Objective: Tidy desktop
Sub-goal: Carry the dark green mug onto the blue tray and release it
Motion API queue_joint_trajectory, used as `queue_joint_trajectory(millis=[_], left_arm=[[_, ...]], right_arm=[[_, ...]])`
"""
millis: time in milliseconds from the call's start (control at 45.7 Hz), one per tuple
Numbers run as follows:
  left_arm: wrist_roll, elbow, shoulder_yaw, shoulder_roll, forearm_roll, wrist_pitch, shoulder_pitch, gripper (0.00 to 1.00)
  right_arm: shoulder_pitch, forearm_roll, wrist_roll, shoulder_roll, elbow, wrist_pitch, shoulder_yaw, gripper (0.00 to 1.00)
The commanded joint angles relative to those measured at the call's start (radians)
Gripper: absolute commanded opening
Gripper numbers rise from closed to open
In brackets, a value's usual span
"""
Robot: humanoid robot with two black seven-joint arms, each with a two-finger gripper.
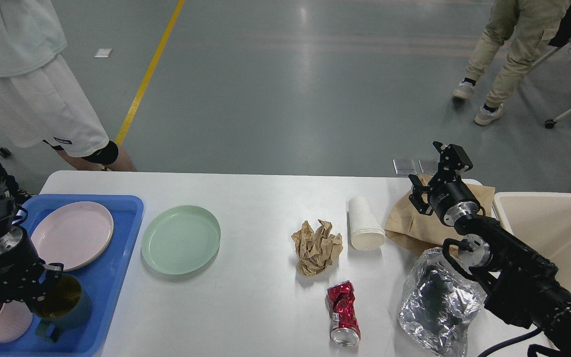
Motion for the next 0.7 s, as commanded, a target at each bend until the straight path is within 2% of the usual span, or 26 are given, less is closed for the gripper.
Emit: queue_joint_trajectory(millis=[0, 66, 241, 350, 503, 678], left_arm=[[0.000, 0.001, -0.007, 0.000, 0.000, 0.000, 0.008, 0.11], [0.000, 0.001, -0.007, 0.000, 0.000, 0.000, 0.013, 0.20], [0.000, -0.001, -0.010, 0.000, -0.001, 0.000, 0.013, 0.61], [0.000, -0.002, -0.007, 0.000, -0.001, 0.000, -0.002, 0.75], [0.000, -0.018, 0.011, -0.002, -0.001, 0.000, -0.062, 0.81], [-0.006, -0.048, 0.047, -0.025, -0.009, 0.000, -0.143, 0.82]], right_arm=[[0.000, 0.000, 0.000, 0.000, 0.000, 0.000, 0.000, 1.00], [0.000, 0.000, 0.000, 0.000, 0.000, 0.000, 0.000, 1.00], [0.000, -0.001, 0.000, 0.000, 0.000, 0.000, 0.000, 1.00], [0.000, -0.001, 0.000, 0.000, 0.000, 0.000, 0.000, 1.00], [0.000, -0.001, 0.000, 0.000, 0.000, 0.000, 0.000, 1.00], [0.000, -0.001, 0.000, 0.001, 0.000, 0.000, 0.000, 1.00]])
